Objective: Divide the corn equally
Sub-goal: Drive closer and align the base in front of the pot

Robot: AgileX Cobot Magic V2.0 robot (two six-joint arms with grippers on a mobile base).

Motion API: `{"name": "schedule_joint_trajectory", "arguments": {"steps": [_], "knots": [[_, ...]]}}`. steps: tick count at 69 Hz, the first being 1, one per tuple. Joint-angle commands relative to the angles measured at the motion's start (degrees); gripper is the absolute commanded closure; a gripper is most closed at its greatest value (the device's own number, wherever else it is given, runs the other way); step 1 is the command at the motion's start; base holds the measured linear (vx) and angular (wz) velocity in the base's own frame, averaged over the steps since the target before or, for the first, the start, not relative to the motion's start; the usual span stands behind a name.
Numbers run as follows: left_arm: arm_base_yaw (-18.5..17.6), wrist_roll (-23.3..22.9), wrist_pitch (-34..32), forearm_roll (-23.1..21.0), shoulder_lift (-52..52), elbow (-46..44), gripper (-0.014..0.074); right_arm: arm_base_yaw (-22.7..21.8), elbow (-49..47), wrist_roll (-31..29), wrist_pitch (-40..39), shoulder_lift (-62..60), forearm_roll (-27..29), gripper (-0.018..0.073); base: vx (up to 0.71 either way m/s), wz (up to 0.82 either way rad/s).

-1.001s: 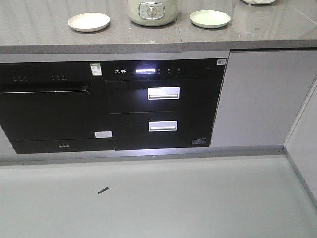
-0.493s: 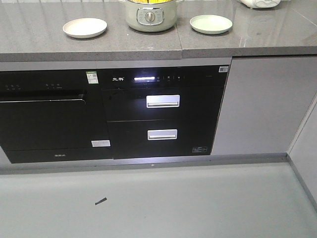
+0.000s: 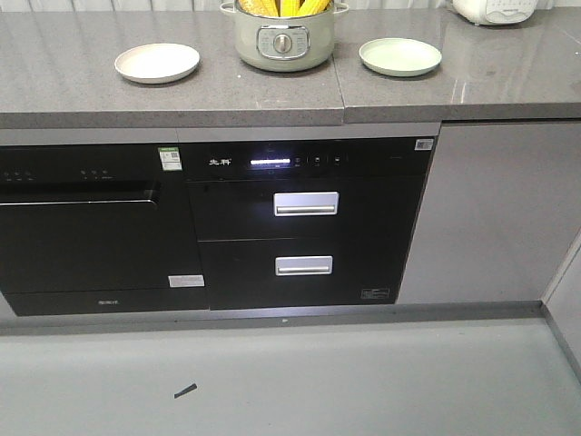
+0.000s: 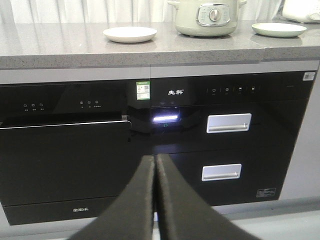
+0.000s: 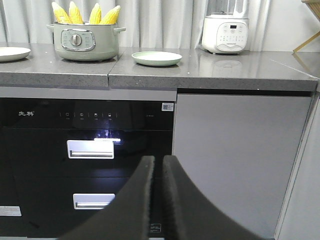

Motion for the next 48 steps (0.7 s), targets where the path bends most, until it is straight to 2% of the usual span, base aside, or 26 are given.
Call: {"name": "schedule_joint_trajectory", "arguments": {"steps": [1, 48], "knots": [[0.00, -0.44, -4.34, -0.09, -0.89, -0.07, 0.0605, -0.30, 0.31, -0.09, -4.24, -0.67, -0.30, 0.0567, 0.14, 0.03], [0.00, -0.44, -4.34, -0.09, -0.89, -0.07, 0.0605, -0.30, 0.31, -0.09, -4.24, -0.67, -0.30, 0.0567, 0.13, 0.02]]}}
